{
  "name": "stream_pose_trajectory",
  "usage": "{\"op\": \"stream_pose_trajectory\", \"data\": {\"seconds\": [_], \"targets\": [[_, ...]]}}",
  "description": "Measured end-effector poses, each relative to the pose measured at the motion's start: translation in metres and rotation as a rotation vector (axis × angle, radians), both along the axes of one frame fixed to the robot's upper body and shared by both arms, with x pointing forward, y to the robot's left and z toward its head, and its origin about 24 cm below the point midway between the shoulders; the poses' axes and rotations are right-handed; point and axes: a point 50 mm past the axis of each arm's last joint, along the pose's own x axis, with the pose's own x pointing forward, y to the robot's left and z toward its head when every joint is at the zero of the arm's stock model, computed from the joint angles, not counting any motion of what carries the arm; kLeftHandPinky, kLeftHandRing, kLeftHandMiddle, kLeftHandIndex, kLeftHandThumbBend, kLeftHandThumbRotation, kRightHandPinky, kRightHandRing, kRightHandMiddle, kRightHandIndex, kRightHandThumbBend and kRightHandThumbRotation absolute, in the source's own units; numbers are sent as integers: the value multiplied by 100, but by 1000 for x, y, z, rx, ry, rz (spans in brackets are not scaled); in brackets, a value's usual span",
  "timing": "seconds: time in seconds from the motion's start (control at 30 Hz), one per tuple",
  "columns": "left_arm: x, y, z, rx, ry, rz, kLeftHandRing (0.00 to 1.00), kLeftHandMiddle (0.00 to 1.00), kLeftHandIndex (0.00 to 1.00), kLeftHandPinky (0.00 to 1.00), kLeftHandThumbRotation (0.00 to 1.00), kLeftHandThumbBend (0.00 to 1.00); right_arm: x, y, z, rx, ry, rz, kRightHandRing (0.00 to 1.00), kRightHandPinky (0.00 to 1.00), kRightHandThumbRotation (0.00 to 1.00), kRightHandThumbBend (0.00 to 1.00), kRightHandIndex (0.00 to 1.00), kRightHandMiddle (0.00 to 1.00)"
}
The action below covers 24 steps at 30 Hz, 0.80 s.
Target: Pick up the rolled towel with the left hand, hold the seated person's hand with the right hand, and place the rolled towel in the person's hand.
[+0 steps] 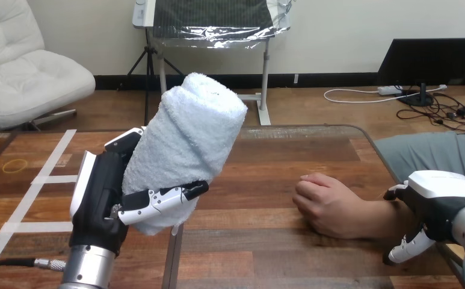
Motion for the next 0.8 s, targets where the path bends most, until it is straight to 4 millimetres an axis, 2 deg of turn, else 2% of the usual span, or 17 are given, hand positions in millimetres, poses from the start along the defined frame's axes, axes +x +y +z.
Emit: {"op": "stream_pose_trajectory", "data": {"seconds": [0.8], "targets": [[-1, 0, -1, 1, 2, 3, 42, 47, 52, 42, 5, 66, 10, 0, -9, -45, 28, 20, 99, 100, 31, 67, 90, 96]]}}
